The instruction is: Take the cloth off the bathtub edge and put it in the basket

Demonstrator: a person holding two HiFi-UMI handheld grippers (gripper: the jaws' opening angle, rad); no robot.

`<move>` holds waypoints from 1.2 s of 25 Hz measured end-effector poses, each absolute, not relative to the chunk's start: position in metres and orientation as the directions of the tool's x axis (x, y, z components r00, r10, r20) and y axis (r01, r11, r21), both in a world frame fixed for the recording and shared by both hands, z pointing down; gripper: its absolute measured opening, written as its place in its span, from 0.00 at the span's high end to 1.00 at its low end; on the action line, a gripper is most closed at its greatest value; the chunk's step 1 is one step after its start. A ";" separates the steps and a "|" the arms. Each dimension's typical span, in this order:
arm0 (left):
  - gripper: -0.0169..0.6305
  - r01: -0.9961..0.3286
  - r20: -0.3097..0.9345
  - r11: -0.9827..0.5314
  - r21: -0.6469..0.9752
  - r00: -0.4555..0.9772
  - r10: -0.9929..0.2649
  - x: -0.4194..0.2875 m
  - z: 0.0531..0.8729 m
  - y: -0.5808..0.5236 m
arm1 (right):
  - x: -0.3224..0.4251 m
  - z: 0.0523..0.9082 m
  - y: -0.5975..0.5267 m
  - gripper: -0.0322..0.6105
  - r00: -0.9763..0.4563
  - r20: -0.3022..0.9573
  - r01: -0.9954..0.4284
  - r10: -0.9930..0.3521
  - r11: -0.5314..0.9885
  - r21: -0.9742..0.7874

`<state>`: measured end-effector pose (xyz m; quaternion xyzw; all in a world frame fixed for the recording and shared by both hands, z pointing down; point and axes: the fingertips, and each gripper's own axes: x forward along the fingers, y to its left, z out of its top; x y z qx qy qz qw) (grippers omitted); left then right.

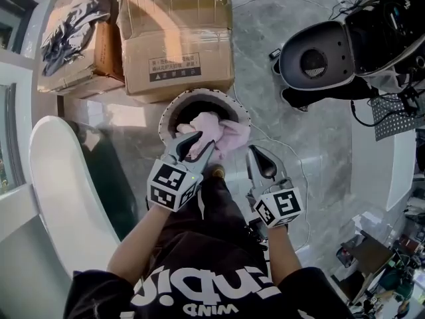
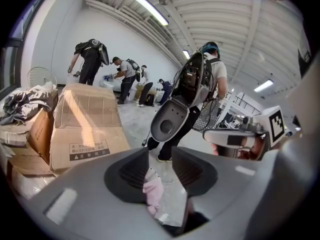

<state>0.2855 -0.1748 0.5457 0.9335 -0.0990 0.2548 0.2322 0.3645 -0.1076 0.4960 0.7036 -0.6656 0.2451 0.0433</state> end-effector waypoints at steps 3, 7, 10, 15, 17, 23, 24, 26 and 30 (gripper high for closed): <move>0.82 -0.307 0.542 -0.880 0.363 0.838 -0.068 0.284 0.556 -0.176 | 0.362 0.504 -0.112 0.94 -0.016 0.414 -0.956 -0.910 -0.107 -0.272; 0.82 -0.331 0.569 -0.875 0.353 0.819 -0.080 0.279 0.575 -0.175 | 0.359 0.519 -0.115 0.94 -0.033 0.434 -0.953 -0.900 -0.102 -0.285; 0.84 -0.350 0.584 -0.870 0.347 0.806 -0.091 0.274 0.585 -0.175 | 0.356 0.528 -0.118 0.94 -0.044 0.445 -0.949 -0.894 -0.102 -0.297; 0.95 -0.376 0.590 -0.853 0.361 0.801 -0.103 0.264 0.593 -0.179 | 0.347 0.534 -0.122 0.94 -0.061 0.453 -0.948 -0.889 -0.090 -0.305; 0.95 -0.379 0.594 -0.851 0.363 0.798 -0.102 0.261 0.596 -0.177 | 0.344 0.535 -0.123 0.94 -0.068 0.450 -0.948 -0.891 -0.083 -0.307; 0.97 -0.377 0.587 -0.852 0.363 0.802 -0.105 0.261 0.590 -0.177 | 0.338 0.527 -0.130 0.94 -0.080 0.432 -0.950 -0.899 -0.063 -0.307; 0.98 -0.374 0.585 -0.853 0.364 0.805 -0.103 0.262 0.587 -0.176 | 0.338 0.524 -0.131 0.94 -0.081 0.427 -0.950 -0.900 -0.059 -0.306; 0.98 -0.366 0.579 -0.856 0.364 0.809 -0.100 0.264 0.581 -0.175 | 0.338 0.519 -0.133 0.94 -0.086 0.419 -0.951 -0.904 -0.051 -0.305; 0.98 -0.350 0.558 -0.866 0.357 0.824 -0.103 0.271 0.563 -0.175 | 0.339 0.506 -0.138 0.94 -0.093 0.397 -0.951 -0.913 -0.036 -0.306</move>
